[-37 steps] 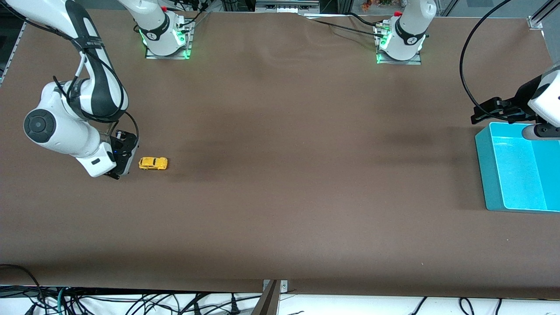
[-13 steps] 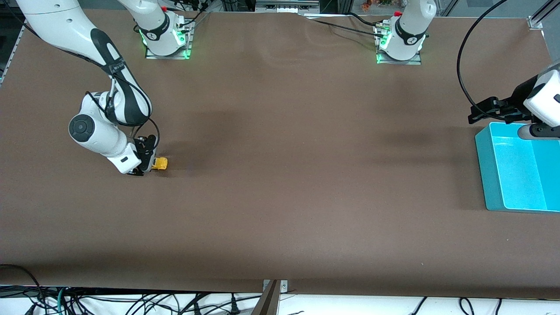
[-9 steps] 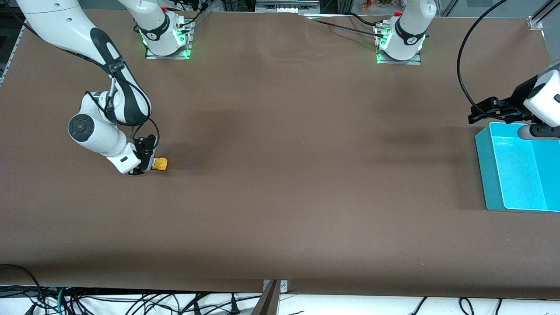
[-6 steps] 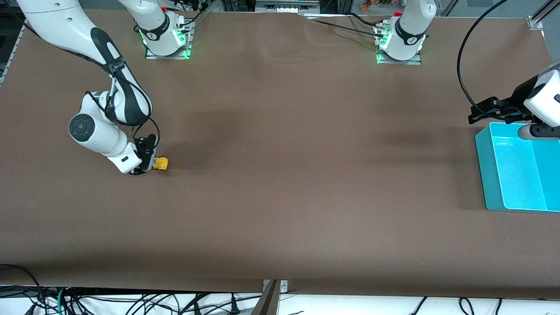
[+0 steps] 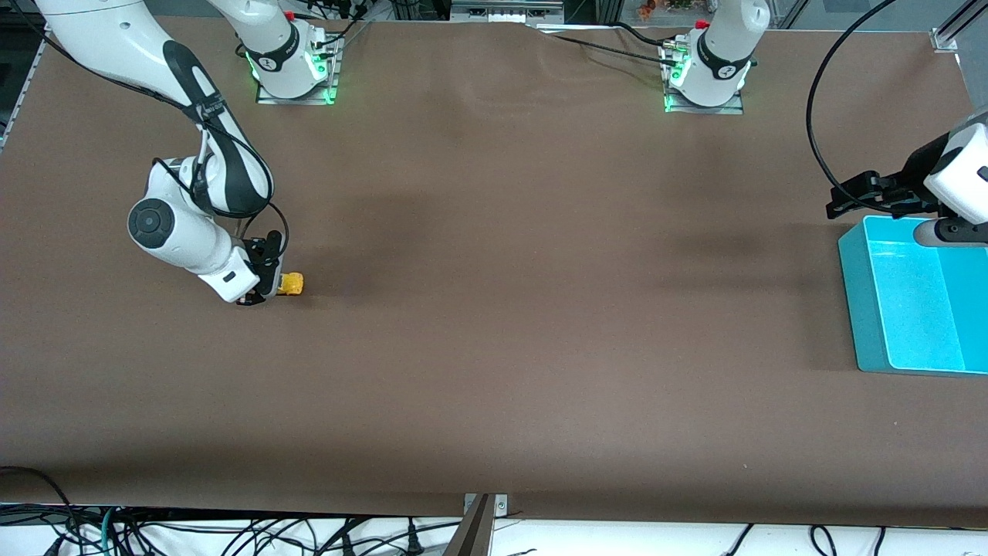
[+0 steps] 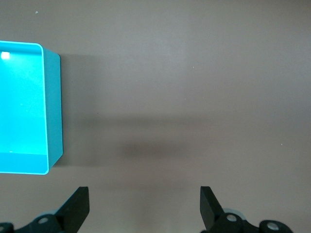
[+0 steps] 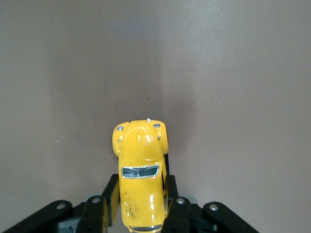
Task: Wind and store yellow beetle car
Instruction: 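Close the right gripper around the yellow car's body, then move the car toward the left arm and open the right gripper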
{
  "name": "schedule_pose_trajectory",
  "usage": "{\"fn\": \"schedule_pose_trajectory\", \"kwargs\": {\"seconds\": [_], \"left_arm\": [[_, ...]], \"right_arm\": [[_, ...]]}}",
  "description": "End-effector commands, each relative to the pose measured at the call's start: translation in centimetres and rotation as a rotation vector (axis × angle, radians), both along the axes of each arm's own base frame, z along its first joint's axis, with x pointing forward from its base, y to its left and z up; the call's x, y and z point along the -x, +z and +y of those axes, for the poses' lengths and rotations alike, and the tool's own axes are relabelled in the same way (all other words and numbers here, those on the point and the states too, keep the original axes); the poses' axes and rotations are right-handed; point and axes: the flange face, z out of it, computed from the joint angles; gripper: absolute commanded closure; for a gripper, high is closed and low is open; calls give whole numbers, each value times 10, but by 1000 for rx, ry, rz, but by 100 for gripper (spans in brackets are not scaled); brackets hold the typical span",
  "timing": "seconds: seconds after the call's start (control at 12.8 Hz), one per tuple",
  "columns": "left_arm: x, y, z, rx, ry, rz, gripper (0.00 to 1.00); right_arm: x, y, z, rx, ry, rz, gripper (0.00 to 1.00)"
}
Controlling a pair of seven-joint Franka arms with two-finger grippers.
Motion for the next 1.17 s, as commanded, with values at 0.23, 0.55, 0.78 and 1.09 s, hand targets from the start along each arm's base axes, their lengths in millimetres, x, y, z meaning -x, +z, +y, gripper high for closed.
{"fn": "schedule_pose_trajectory", "kwargs": {"seconds": [0.23, 0.55, 0.78, 1.09], "left_arm": [[-4, 4, -1, 8, 9, -7, 0], [-4, 4, -1, 9, 8, -7, 0], [-4, 4, -1, 9, 6, -7, 0], [-4, 4, -1, 9, 8, -7, 0]], "right_arm": [[6, -13, -9, -3, 36, -19, 75], [4, -25, -36, -10, 42, -26, 74], [4, -25, -54, -10, 61, -28, 75], [8, -33, -99, -16, 88, -21, 75]]}}
